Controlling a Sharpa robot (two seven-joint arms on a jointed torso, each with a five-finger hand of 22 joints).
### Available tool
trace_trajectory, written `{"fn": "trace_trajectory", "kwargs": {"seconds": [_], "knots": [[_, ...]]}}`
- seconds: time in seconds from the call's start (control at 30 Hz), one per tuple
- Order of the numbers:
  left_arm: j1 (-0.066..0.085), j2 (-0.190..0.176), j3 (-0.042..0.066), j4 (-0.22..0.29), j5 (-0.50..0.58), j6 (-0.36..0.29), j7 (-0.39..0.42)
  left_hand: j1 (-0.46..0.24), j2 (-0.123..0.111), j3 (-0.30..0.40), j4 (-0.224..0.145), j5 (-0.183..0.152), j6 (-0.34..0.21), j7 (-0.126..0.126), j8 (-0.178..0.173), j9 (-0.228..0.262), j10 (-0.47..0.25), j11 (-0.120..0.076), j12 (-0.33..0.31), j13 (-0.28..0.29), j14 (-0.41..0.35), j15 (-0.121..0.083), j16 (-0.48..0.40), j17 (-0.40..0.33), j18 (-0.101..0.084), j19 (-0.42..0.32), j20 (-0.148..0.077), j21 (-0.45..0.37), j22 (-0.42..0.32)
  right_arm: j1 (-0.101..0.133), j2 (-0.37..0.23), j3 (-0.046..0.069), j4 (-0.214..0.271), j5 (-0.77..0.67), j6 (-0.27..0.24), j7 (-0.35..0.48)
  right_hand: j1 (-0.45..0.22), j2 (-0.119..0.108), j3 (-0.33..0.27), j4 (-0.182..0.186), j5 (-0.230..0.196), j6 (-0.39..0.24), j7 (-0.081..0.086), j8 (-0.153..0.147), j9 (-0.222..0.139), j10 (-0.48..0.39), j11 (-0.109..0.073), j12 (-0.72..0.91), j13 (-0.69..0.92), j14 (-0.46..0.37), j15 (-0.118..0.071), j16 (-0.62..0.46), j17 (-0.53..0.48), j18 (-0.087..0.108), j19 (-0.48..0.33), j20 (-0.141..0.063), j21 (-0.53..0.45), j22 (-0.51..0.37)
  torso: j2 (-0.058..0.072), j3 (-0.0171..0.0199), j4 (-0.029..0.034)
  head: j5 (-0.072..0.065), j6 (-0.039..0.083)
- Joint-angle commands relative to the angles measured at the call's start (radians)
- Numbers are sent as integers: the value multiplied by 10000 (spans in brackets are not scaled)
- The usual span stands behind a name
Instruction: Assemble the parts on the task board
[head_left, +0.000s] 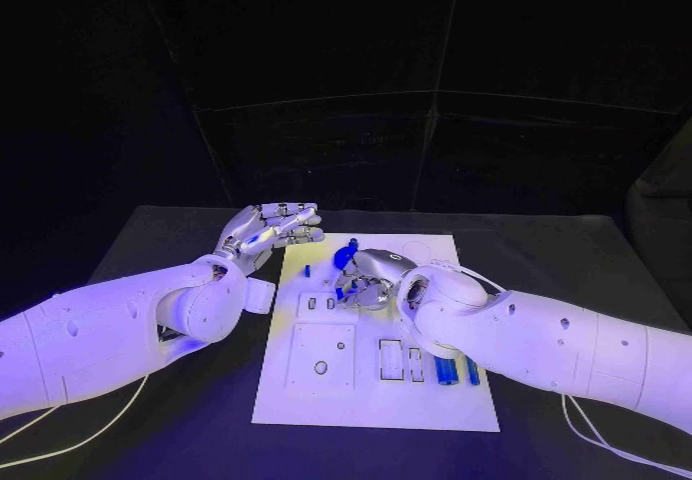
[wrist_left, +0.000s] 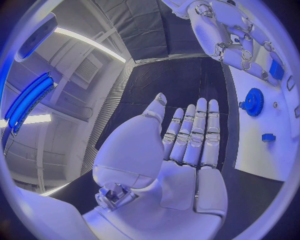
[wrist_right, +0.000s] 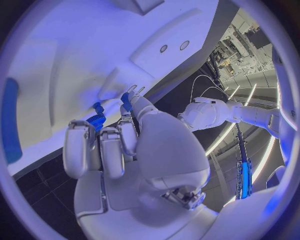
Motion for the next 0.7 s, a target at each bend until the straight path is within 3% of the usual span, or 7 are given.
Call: {"fn": "trace_trajectory", "kwargs": {"seconds": [0.03,0.7], "knots": [[21,14,9,-3,33,16,58,-13,81,-1,-78,-52,99,286,-53,-4,71,-33,-20,-9,54,0,-48,11,65,60,-4,-38,-8,-3,25,-6,4,-274,321,-87,-105,-1,265,172,36,96,-28,17,29,-11,-33,-68,126,888,-15,-33,1962,-184,-47,-48,1,-12,3,7,-7,8,-19],[21,49,9,-26,33,41,43,-13,81,-1,-78,-52,99,286,-53,-4,71,-33,-20,-9,54,0,-48,11,65,60,-4,-38,-8,-78,86,-34,-64,-419,951,-343,-334,-236,357,173,-19,4,11,-73,13,-106,-4,-177,24,875,4,-62,1903,-186,-43,-35,-5,-10,3,5,3,0,-91]]}}
